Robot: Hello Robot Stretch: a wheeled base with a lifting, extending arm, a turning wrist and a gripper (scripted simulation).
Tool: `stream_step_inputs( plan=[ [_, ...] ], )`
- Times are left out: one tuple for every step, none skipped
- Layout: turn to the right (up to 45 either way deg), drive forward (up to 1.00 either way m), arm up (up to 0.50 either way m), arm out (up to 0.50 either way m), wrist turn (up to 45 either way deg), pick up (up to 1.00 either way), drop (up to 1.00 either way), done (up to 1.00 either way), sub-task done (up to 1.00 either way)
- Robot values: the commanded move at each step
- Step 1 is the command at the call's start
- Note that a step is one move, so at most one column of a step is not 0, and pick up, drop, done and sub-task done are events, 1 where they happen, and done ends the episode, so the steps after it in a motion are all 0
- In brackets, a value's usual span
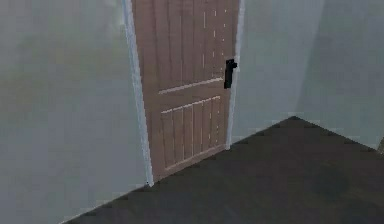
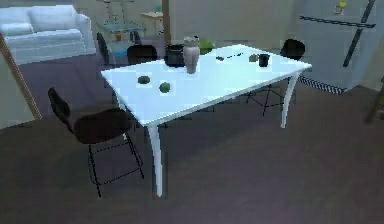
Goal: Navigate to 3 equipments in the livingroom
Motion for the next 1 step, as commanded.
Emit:
stream_step_inputs(
  plan=[
    [24.0, 0.0, 0.0, 0.0, 0.0, 0.0, 0.0, 0.0, 0.0]
  ],
)
